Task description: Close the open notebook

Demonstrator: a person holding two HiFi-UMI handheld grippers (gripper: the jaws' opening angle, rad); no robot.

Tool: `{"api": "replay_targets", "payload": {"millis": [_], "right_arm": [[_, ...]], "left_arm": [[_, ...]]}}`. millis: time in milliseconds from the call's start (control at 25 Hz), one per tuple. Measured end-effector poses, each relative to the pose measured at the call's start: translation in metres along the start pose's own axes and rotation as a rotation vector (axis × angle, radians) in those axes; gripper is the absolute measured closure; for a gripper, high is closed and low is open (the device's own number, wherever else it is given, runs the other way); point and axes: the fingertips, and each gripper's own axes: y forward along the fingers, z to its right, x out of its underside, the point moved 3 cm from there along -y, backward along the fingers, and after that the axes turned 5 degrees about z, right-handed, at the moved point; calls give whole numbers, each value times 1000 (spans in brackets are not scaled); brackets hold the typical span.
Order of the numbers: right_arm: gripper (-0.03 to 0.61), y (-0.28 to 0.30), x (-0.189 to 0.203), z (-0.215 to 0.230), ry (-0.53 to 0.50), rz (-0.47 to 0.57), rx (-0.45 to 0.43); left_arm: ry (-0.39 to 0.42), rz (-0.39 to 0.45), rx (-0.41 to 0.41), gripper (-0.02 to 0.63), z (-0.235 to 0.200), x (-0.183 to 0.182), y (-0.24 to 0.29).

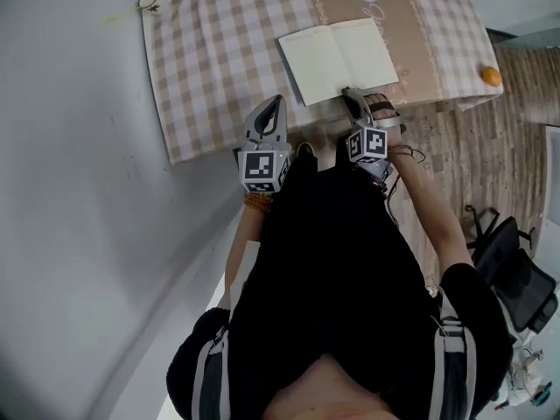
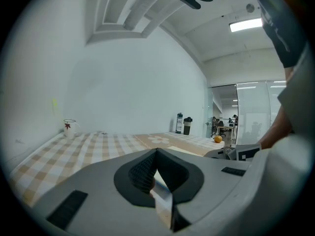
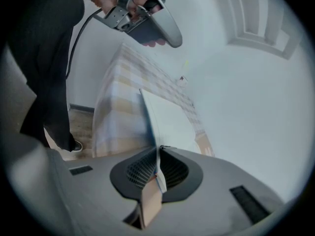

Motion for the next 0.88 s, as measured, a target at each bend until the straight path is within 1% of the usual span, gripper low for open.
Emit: {"api": "replay_targets", "payload": {"millis": [400,680,880], "right_arm": [[555,-5,1,7,135,34,12],[558,-9,4,13,279,53,24],[560,-11,5,16,335,63,25]], "left_arm": [[16,-31,56,607,12,2,20],[30,-52,95,607,19,3,33],[32,-53,111,607,22,0,43]]}}
